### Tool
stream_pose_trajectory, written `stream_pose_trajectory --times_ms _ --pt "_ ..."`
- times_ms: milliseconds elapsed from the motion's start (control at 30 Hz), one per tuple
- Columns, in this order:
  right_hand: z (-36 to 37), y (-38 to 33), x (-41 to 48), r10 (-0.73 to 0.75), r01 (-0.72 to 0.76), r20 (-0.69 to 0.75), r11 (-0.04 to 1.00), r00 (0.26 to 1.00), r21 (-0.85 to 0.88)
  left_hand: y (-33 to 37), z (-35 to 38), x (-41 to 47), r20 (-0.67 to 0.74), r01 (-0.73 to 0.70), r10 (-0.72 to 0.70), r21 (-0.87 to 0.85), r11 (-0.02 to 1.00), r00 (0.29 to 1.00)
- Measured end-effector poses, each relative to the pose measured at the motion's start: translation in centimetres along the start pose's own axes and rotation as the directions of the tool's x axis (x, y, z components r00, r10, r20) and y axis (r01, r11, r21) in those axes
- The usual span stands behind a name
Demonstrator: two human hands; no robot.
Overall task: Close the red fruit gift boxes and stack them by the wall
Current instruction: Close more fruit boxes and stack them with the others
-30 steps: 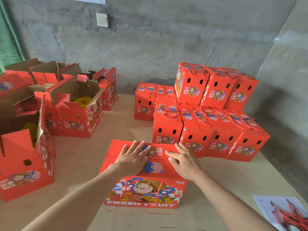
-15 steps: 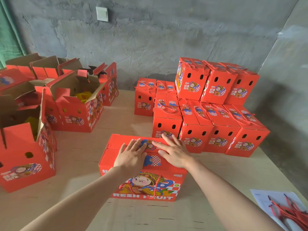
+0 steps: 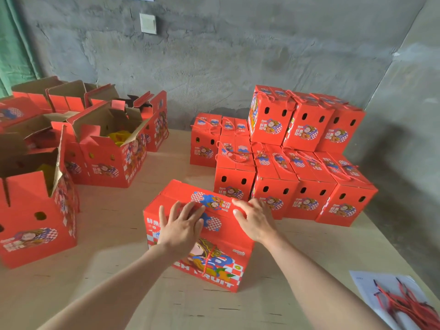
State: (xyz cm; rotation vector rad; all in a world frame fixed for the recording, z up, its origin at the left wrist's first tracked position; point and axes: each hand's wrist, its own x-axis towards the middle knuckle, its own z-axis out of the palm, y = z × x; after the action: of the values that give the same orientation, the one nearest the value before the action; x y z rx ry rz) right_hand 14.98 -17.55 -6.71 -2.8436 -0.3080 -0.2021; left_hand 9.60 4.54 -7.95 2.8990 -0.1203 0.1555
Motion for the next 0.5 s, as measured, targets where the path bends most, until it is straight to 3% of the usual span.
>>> stream_pose_trajectory --times_ms 133,333,500 --pt "-0.4 1.0 -1.9 0.015 -0.013 0.054 0.999 0.998 -0.044 -1.2 -0.5 2.4 0.104 -0.020 0.010 0.096 0.995 0.995" --pt "-2.5 1.4 -5.1 -0.043 0.054 0.308 0.998 0.951 -0.030 -1.7 -1.2 4.8 0.179 0.073 -0.094 0.120 0.990 0.979" --pt "-3.0 -2.6 -7.1 -0.004 0.052 0.265 0.983 0.964 -0.177 -1.9 -1.2 5.1 0.155 0.180 -0.192 0.089 0.980 0.969"
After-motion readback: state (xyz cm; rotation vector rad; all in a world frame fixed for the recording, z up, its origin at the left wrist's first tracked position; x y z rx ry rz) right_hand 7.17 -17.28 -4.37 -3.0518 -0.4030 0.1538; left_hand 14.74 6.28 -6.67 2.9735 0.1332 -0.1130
